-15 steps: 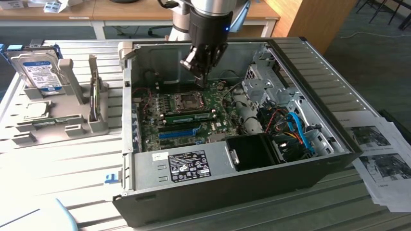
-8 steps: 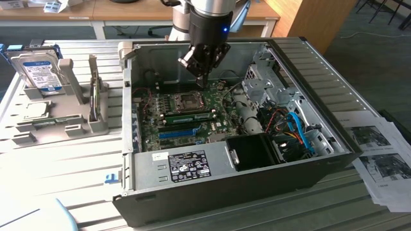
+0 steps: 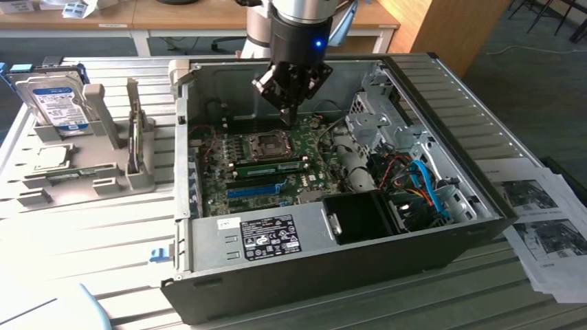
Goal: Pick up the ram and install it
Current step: 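Press down the ram until it locks into place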
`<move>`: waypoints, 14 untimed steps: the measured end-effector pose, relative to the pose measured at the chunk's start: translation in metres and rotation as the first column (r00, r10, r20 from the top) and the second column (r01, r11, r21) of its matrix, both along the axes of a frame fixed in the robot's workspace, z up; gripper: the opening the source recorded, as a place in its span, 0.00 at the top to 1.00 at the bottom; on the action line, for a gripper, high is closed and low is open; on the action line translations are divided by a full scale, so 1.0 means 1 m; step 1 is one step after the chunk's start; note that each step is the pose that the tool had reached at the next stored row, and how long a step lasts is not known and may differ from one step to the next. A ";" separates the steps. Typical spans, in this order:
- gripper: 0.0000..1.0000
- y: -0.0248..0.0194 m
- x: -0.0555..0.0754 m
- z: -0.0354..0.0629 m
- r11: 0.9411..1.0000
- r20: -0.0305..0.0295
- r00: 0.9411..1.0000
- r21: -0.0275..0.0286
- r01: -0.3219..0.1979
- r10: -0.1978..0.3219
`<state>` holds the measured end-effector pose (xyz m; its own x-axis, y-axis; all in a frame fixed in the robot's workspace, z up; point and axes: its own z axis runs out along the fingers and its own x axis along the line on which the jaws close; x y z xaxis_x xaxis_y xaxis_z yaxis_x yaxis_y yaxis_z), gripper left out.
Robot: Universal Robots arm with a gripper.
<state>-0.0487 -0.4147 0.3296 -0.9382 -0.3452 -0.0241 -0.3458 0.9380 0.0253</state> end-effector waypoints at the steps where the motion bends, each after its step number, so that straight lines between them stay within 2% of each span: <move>1: 0.91 0.0000 0.000 -0.0001 1.000 0.000 1.000 0.000 0.018 -0.018; 4: 0.91 0.0000 0.000 -0.0002 0.997 0.000 0.997 0.000 0.074 -0.074; 7: 0.91 0.0000 0.000 -0.0003 0.992 0.000 0.992 0.000 0.127 -0.127; 11: 0.91 0.0000 0.000 -0.0005 0.980 0.000 0.980 0.000 0.199 -0.199; 14: 0.91 0.0000 0.000 -0.0006 0.967 0.000 0.967 0.000 0.253 -0.253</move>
